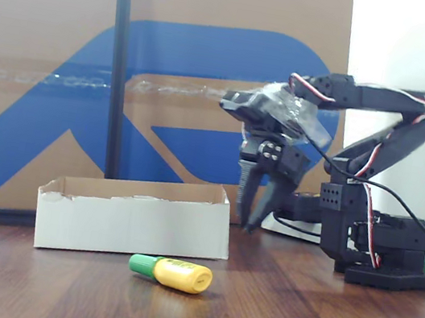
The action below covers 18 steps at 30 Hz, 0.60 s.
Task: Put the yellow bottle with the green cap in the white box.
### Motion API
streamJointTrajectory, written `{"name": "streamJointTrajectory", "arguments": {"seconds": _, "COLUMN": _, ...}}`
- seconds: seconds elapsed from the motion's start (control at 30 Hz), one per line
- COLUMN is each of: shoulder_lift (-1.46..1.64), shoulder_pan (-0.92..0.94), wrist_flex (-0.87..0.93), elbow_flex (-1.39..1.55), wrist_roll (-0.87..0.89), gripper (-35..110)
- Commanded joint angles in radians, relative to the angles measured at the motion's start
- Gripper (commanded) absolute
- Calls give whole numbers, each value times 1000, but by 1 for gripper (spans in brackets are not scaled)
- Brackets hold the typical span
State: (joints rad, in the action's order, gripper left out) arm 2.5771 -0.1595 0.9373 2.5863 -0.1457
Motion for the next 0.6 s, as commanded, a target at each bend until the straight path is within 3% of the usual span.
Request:
{"name": "streamJointTrajectory", "arguments": {"seconds": 0.0, "shoulder_lift": -69, "shoulder_pan": -2, "wrist_flex": 0, "elbow_flex": -156, "wrist_roll": -3, "gripper": 0}}
{"name": "streamJointTrajectory", "arguments": {"seconds": 0.23, "shoulder_lift": -278, "shoulder_pan": -2, "wrist_flex": 8, "elbow_flex": -374, "wrist_roll": -11, "gripper": 1}}
{"name": "streamJointTrajectory", "arguments": {"seconds": 0.57, "shoulder_lift": -451, "shoulder_pan": -80, "wrist_flex": -216, "elbow_flex": -371, "wrist_roll": -41, "gripper": 17}}
